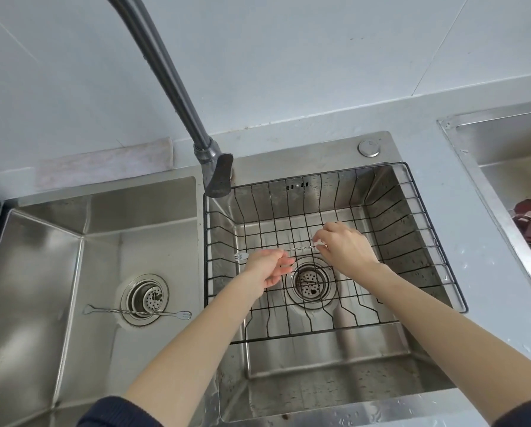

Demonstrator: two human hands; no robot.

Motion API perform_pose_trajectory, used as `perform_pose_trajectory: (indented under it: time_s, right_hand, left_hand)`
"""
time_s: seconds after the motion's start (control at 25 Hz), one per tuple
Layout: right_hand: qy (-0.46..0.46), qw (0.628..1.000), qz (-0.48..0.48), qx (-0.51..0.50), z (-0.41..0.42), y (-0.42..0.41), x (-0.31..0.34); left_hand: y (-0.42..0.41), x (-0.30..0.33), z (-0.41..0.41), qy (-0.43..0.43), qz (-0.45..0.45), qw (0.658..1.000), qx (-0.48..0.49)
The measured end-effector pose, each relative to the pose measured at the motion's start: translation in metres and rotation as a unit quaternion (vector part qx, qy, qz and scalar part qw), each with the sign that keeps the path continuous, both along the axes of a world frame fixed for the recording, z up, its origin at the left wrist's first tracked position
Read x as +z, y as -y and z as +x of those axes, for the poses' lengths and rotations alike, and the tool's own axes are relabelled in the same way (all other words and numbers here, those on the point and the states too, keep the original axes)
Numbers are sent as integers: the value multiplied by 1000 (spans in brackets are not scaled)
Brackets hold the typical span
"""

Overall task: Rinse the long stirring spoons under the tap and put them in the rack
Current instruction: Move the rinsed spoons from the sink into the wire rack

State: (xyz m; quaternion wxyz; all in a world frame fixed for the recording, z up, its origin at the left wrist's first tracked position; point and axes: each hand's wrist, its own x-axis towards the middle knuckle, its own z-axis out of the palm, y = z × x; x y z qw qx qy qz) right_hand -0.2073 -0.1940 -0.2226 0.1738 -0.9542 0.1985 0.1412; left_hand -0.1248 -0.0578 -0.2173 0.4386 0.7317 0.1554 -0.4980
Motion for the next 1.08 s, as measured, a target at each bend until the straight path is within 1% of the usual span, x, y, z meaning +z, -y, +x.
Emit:
perform_pose_trajectory:
  time_s: [0.08, 0.16, 0.2, 0.28, 0.32, 0.36, 0.48, 0.56, 0.64, 0.84, 1.08]
  right_hand:
    - [-2, 1000, -8, 4, 0, -3, 5]
    - [-4, 1000, -16, 10, 0, -6, 11]
    - [-4, 1000, -19, 12, -1, -9, 16]
    - [-3, 1000, -25, 18, -2, -15, 24]
    - [-1, 999, -31, 23, -3, -19, 29]
    - [0, 999, -37, 28, -4, -23, 34]
    - [3, 998, -53, 42, -7, -36, 50]
    - [7, 997, -60, 47, -8, -46, 61]
    - [17, 997, -59, 48, -9, -59, 72]
    - [40, 996, -53, 57, -2, -103, 87]
    - [49, 995, -46, 74, 11, -152, 92]
  left_hand:
    - [-1, 10, 1, 23, 0, 999, -44]
    - [-4, 20, 0, 70, 8, 990, -125]
    - [-7, 23, -1, 111, 16, 976, -184]
    - [-13, 28, -1, 215, 51, 927, -303]
    - [-17, 34, -2, 257, 68, 902, -341]
    - [-21, 39, -4, 284, 76, 884, -363]
    - [-36, 55, -7, 316, 73, 863, -388]
    - [-46, 62, -7, 343, 77, 842, -410]
    - [-60, 69, -6, 370, 76, 829, -414]
    - [-103, 75, -2, 414, 69, 812, -405]
    - [-158, 75, 17, 426, 101, 822, -364]
